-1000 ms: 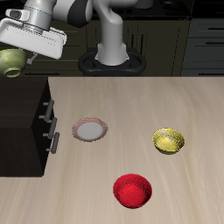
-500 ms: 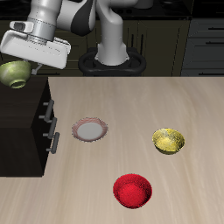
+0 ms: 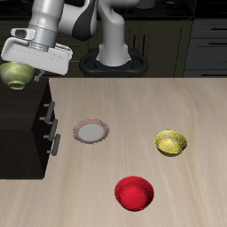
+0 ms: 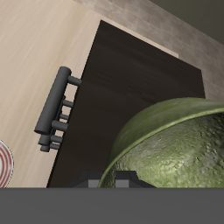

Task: Place the green bowl on top of the wooden cabinet

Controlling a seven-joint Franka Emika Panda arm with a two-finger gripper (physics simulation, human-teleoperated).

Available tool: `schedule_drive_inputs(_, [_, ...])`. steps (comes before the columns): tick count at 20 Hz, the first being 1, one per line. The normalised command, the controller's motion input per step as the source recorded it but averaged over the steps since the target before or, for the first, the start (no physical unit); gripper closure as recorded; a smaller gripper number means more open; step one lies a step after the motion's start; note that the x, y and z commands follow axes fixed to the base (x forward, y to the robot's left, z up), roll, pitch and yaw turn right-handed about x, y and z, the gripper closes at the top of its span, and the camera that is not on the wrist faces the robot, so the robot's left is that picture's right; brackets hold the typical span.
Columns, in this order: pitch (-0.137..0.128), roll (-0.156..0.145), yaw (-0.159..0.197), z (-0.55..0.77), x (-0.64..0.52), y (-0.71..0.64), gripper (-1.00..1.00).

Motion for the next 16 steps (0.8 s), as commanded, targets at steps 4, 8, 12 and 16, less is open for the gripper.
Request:
schedule_drive_inputs(4, [0.035,-0.087,0.069,-0.1,-0.06,-0.08,-1.0])
schedule_drive_inputs(8, [-0.02,0.024,0.009,0.08,-0.06,0.04,-1.0])
schedule_drive_inputs(12, [-0.006,-0.011,0.001,0.07,-0.05,-0.05,-1.0])
schedule_drive_inputs(16, [-0.009,0.01,-0.01,0.1,-0.07,0.0,-1.0])
